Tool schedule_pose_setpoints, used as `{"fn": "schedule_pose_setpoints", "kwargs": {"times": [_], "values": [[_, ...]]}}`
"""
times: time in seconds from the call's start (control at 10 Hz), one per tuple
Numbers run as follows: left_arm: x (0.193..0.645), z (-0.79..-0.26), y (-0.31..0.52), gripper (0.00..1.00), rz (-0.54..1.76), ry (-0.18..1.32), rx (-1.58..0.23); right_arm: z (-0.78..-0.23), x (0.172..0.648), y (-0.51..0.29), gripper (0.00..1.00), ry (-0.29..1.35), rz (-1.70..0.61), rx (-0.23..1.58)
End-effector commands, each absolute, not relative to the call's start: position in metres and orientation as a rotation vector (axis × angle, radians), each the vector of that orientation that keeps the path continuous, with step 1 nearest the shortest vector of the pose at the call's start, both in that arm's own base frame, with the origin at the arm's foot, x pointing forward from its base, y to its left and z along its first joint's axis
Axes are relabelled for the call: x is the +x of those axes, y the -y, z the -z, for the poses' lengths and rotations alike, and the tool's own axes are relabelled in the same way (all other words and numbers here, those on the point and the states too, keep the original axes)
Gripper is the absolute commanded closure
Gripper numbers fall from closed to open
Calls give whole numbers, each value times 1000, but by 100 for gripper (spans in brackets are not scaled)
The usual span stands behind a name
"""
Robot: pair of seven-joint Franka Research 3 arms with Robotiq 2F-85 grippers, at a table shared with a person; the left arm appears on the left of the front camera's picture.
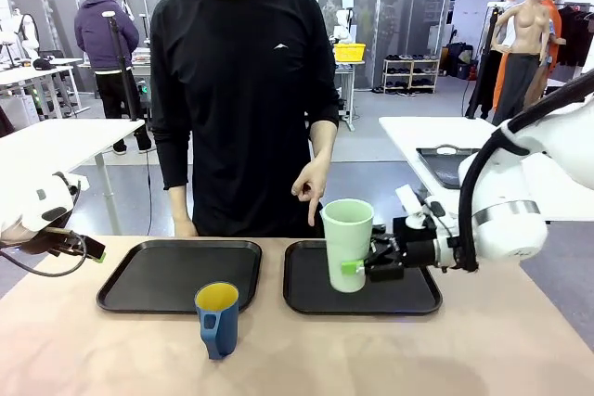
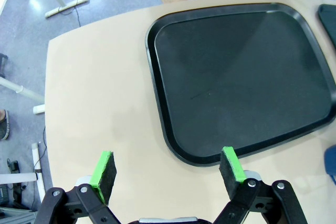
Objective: Sort and store the cups by type.
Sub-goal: Place the picked Reusable plastic cup into the Flat Tray indicated by the person.
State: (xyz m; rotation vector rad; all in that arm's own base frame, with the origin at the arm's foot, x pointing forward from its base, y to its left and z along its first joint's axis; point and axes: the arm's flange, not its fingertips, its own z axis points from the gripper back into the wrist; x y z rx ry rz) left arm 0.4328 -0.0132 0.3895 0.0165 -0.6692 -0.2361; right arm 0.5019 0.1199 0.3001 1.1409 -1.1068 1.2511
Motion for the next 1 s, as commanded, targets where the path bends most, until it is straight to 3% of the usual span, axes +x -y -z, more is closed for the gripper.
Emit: {"fn": "schedule_pose_setpoints", "kwargs": {"times": [0.0, 0.9], "values": [[433, -390, 13, 0, 236, 670, 22, -306, 528, -113, 16, 1133, -1190, 1116], [433, -390, 13, 0, 236, 670, 22, -291, 573, -79, 16, 1210, -1079, 1083]]}}
